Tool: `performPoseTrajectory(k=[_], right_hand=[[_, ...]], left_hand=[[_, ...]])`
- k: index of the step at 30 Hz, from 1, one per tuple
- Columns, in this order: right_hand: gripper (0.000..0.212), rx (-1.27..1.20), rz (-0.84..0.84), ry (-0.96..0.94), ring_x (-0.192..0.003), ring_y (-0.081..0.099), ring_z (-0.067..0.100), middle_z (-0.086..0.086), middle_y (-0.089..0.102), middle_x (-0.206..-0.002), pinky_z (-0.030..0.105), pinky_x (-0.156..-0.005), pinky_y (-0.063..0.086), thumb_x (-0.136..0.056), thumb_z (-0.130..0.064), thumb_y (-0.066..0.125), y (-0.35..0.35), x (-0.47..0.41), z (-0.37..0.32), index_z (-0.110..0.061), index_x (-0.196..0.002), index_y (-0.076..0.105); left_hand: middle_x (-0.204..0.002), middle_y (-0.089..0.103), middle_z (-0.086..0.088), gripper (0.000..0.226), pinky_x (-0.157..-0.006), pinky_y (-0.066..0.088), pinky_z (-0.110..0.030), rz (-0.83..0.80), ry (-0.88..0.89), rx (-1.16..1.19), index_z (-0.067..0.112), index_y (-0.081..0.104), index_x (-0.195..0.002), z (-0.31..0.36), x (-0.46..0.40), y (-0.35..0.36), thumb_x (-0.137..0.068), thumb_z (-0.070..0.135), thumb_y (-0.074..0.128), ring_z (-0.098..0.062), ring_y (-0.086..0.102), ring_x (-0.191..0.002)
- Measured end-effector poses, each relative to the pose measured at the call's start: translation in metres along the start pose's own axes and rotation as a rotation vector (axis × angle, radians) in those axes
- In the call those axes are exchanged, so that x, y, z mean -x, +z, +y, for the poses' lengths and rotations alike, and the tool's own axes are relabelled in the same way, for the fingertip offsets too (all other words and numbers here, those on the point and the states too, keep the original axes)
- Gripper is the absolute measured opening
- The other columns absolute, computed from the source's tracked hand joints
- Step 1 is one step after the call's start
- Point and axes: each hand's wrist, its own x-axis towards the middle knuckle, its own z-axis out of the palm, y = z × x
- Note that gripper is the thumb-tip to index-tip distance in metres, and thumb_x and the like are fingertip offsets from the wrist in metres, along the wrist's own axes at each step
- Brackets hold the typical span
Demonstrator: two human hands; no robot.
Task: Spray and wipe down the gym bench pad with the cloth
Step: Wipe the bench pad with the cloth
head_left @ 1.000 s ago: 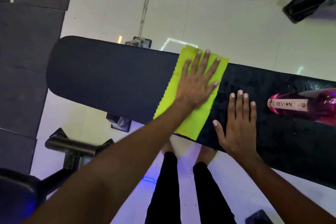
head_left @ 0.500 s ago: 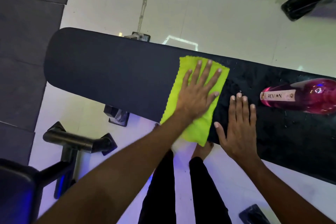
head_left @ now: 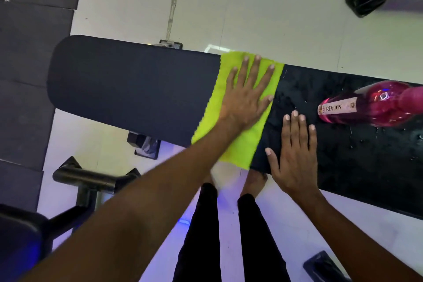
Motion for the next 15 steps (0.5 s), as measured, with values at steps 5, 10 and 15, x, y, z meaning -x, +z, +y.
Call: performPoseTrajectory(k=[5, 10, 15], right_hand=[[0.08, -0.024, 0.004, 0.048, -0.166, 0.004, 0.034, 0.019, 0.004, -0.177, 0.056, -0.133, 0.012, -0.107, -0.051, 0.025, -0.004, 0.009, 0.003, -0.002, -0.167, 0.006], [0.081, -0.015, -0.025, 0.042, -0.165, 0.007, 0.036, 0.021, 0.006, -0.177, 0.058, -0.132, 0.016, -0.106, -0.047, 0.032, -0.009, 0.022, 0.01, 0.001, -0.167, 0.009], [0.081, 0.001, -0.032, 0.032, -0.165, 0.006, 0.037, 0.021, 0.005, -0.177, 0.057, -0.133, 0.013, -0.107, -0.05, 0.028, -0.008, 0.021, 0.01, 0.0, -0.167, 0.007]], left_hand=[[-0.177, 0.006, -0.008, 0.064, -0.131, 0.012, -0.049, 0.11, -0.195, -0.015, 0.028, 0.013, -0.168, -0.034, 0.017, 0.001, -0.11, 0.054, 0.022, -0.028, 0.005, -0.164], [-0.176, -0.001, -0.018, 0.069, -0.13, 0.01, -0.059, 0.078, -0.508, 0.012, 0.021, 0.005, -0.168, 0.042, 0.089, 0.025, -0.109, 0.049, 0.025, -0.041, -0.002, -0.162], [-0.177, 0.007, -0.009, 0.065, -0.129, 0.017, -0.054, 0.026, 0.003, -0.04, 0.028, 0.014, -0.168, 0.003, 0.056, 0.015, -0.109, 0.055, 0.023, -0.032, 0.005, -0.164]])
